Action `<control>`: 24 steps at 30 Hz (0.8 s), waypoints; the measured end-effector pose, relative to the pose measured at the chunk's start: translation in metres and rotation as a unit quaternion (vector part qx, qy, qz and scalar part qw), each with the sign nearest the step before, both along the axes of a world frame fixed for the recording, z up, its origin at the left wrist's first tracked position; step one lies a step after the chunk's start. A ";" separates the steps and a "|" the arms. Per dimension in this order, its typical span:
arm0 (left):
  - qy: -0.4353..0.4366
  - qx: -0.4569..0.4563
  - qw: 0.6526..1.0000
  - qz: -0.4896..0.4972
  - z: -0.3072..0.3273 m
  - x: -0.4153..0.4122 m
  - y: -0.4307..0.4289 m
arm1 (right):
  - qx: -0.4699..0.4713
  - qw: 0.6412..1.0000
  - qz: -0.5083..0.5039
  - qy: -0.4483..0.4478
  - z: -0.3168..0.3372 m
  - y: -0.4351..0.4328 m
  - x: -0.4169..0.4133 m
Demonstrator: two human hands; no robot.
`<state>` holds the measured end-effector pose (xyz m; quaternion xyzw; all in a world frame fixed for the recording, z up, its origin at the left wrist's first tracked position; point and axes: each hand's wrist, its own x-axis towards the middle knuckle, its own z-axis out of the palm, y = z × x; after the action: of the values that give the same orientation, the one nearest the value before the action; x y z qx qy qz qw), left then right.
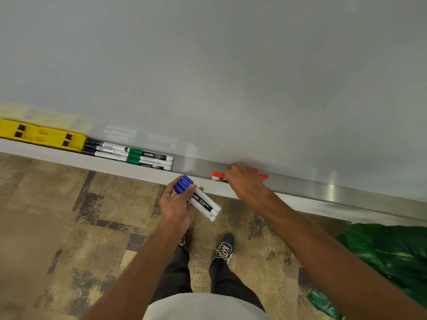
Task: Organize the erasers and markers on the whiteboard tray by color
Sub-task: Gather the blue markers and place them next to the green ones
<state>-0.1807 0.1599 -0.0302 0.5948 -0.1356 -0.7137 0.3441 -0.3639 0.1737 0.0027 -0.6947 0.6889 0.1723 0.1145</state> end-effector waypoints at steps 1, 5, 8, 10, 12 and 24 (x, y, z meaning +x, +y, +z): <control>0.001 0.000 1.000 -0.004 0.000 -0.001 0.000 | -0.001 1.000 -0.006 0.000 0.000 0.003 -0.002; 0.003 0.003 1.000 -0.013 0.001 -0.007 0.003 | -0.005 0.999 -0.043 0.008 0.001 0.016 -0.015; 0.012 0.004 1.000 -0.020 0.001 -0.014 0.005 | -0.005 0.997 -0.075 0.021 -0.001 0.030 -0.028; 0.015 0.001 1.000 -0.028 0.002 -0.020 0.007 | -0.004 0.996 -0.089 0.031 -0.001 0.039 -0.037; 0.016 -0.004 0.999 -0.036 0.004 -0.026 0.010 | 0.003 0.994 -0.098 0.039 -0.003 0.047 -0.046; 0.020 -0.012 0.997 -0.068 0.008 -0.044 0.022 | -0.004 0.994 -0.100 0.045 -0.011 0.060 -0.063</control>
<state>-0.2250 0.1817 -0.0218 0.5651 -0.1777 -0.7459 0.3045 -0.4266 0.2340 -0.0085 -0.6146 0.7599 0.1885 0.0967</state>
